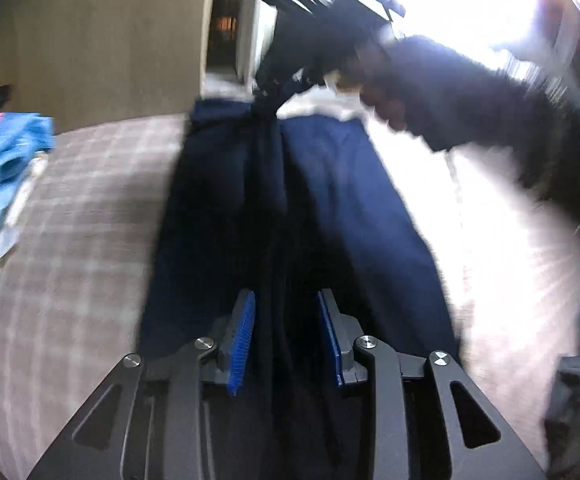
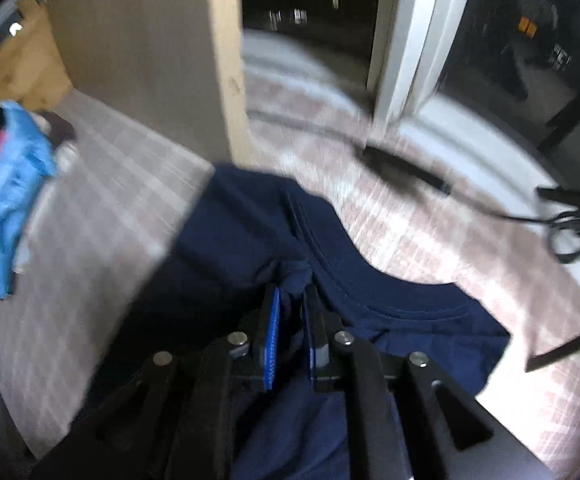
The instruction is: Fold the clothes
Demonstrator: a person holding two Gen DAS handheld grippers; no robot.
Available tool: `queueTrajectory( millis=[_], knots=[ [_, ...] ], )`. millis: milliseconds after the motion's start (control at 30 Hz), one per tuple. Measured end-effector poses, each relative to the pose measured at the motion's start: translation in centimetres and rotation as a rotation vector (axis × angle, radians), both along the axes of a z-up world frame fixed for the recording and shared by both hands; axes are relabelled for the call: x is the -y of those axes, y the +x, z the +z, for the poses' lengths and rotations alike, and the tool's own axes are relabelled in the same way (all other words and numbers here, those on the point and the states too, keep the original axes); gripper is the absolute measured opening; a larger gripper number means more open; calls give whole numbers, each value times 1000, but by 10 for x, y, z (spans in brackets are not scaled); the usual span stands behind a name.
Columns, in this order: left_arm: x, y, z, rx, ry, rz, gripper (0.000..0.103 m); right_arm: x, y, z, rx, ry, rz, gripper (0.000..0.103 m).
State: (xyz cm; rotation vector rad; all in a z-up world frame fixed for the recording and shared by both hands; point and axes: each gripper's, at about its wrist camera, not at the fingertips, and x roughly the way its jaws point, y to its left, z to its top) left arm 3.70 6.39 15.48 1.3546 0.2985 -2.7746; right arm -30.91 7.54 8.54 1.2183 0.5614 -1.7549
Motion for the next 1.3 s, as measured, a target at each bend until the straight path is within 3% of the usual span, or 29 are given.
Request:
queueTrajectory(
  millis=[100, 233, 367, 467, 567, 733, 1000, 1167, 1300],
  knots=[
    [17, 57, 26, -33, 4, 31, 43, -39, 21, 40, 54, -132, 14, 12],
    [49, 140, 23, 71, -17, 139, 43, -124, 78, 83, 141, -292, 54, 24],
    [65, 200, 3, 181, 54, 224, 43, -190, 131, 82, 183, -327, 78, 24],
    [74, 233, -10, 229, 110, 254, 43, -220, 179, 62, 245, -289, 72, 24],
    [72, 252, -12, 224, 100, 194, 43, -238, 228, 33, 361, -261, 53, 24],
    [68, 282, -19, 219, 74, 81, 43, -264, 328, -4, 476, -236, 27, 24],
    [63, 328, -47, 215, 57, -173, 43, -280, 462, -59, 518, -159, -86, 24],
    [66, 327, -82, 231, 63, -308, 43, -299, 505, -93, 511, -81, -153, 29],
    [63, 306, -98, 245, 117, -411, 43, -310, 507, -113, 502, -66, -216, 32]
  ],
)
